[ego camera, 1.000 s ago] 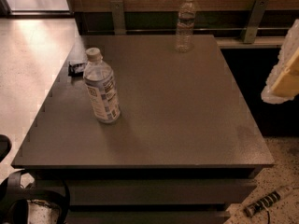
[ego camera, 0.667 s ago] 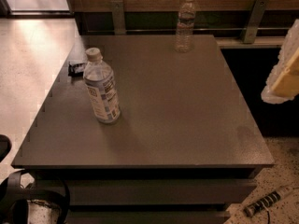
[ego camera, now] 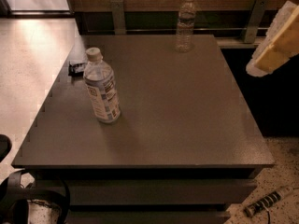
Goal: Move water bottle near blue plastic bottle
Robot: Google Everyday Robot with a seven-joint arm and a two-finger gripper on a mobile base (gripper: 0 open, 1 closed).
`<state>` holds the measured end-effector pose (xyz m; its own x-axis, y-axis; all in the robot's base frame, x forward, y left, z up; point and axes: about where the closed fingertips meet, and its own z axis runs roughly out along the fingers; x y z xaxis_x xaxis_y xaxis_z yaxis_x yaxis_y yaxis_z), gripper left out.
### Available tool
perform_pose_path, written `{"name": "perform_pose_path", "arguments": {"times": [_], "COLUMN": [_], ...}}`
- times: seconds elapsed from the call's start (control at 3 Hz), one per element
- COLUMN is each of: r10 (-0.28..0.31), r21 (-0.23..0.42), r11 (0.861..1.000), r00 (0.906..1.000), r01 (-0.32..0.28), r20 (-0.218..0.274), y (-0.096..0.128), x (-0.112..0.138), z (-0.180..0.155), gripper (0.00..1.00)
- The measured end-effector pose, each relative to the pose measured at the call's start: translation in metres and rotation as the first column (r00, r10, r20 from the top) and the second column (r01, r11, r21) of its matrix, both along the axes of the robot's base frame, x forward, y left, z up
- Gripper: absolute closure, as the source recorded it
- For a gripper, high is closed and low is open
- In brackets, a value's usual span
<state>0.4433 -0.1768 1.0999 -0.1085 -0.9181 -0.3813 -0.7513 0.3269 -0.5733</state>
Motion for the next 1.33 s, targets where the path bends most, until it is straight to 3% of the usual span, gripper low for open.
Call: {"name": "perform_pose_path", "arguments": {"times": [0.33, 0.67, 1.0, 1.33], "r10": [-0.083, -0.161, -0.209, -0.295], "r21": [0.147, 0.364, 0.537, 0.671], "r11": [0.986, 0.921, 0.832, 0.735], "r00": [0.9965, 0.9867, 0.9753, 0.937], "r01": [0.08, 0.141, 0.14, 0.098], "r20": [0.014, 0.025, 0.07, 0.187], "y": [-0.027, -0.051, -0.065, -0.085], "x": [0.039, 0.092, 0.136, 0.201], "z": [-0.021, -0.051, -0.064, -0.045], "gripper": [0.0, 0.0, 0.0, 0.0]}}
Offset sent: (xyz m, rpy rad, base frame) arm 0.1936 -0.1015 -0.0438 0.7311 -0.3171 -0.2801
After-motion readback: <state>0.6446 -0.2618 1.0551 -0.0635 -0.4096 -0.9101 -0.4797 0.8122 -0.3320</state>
